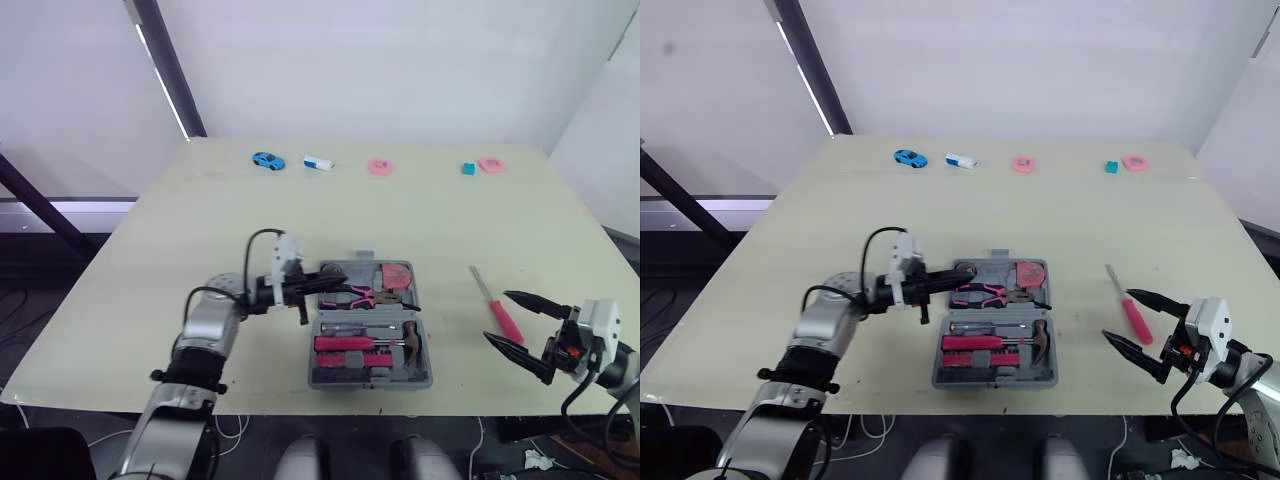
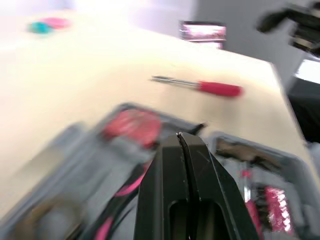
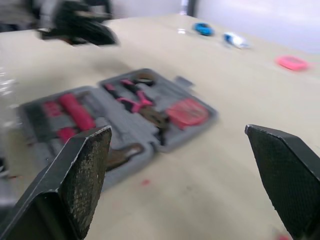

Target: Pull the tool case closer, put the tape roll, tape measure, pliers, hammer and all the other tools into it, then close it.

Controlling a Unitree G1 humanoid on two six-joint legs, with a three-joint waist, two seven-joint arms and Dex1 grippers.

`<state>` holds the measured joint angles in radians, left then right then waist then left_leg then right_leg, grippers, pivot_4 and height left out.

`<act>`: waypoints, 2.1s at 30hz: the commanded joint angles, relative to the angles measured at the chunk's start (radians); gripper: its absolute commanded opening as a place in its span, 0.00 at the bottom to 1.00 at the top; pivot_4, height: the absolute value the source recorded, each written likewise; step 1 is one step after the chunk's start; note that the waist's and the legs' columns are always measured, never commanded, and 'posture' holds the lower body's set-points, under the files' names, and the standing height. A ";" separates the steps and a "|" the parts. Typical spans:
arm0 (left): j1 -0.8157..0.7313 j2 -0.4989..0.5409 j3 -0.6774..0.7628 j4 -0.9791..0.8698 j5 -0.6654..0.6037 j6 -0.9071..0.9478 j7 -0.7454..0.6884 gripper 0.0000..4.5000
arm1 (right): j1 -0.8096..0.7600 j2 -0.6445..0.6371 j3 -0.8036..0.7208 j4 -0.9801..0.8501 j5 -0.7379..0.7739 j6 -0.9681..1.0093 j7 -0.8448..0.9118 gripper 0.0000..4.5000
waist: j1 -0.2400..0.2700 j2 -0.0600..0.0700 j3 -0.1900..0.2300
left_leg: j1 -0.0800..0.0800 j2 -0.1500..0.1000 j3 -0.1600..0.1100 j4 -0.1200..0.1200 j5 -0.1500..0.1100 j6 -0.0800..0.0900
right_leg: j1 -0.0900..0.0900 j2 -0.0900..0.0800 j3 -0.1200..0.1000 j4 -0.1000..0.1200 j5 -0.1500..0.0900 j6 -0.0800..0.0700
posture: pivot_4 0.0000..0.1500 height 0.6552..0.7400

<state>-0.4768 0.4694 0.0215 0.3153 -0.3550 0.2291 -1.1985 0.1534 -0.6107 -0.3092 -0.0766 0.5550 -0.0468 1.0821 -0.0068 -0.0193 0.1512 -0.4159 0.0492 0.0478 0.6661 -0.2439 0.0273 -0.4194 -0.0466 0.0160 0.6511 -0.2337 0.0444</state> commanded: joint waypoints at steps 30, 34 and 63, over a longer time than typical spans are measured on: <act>0.745 0.172 0.486 -0.368 -0.184 -0.007 0.174 0.98 | 0.252 0.024 -0.302 0.286 0.004 -0.108 -0.034 1.00 | -0.001 0.001 0.003 | 0.002 0.006 0.000 -0.002 -0.003 -0.005 | -0.001 -0.013 0.000 -0.005 -0.002 0.002 | 1.00 0.99; 0.707 0.191 0.466 -0.401 -0.222 0.035 0.139 0.98 | 0.215 0.021 -0.271 0.250 -0.025 -0.080 -0.077 1.00 | -0.001 0.001 0.003 | 0.002 0.006 0.000 -0.002 -0.002 -0.004 | -0.001 -0.012 -0.001 -0.006 -0.001 -0.001 | 1.00 0.99; 0.328 0.337 0.170 -0.713 -0.373 0.249 0.007 0.98 | -0.312 0.091 0.112 0.201 -0.252 0.549 -0.588 1.00 | -0.004 0.000 0.004 | 0.001 0.000 0.003 -0.002 0.000 0.000 | 0.002 -0.001 0.000 -0.005 0.000 -0.001 | 1.00 0.99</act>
<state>-0.1253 0.7929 0.1888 -0.3499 -0.6985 0.4639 -1.1941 -0.1377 -0.5245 -0.1902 0.1229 0.3128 0.4849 0.5249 -0.0109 -0.0193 0.1548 -0.4155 0.0491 0.0502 0.6644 -0.2441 0.0271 -0.4174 -0.0477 0.0157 0.6461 -0.2329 0.0434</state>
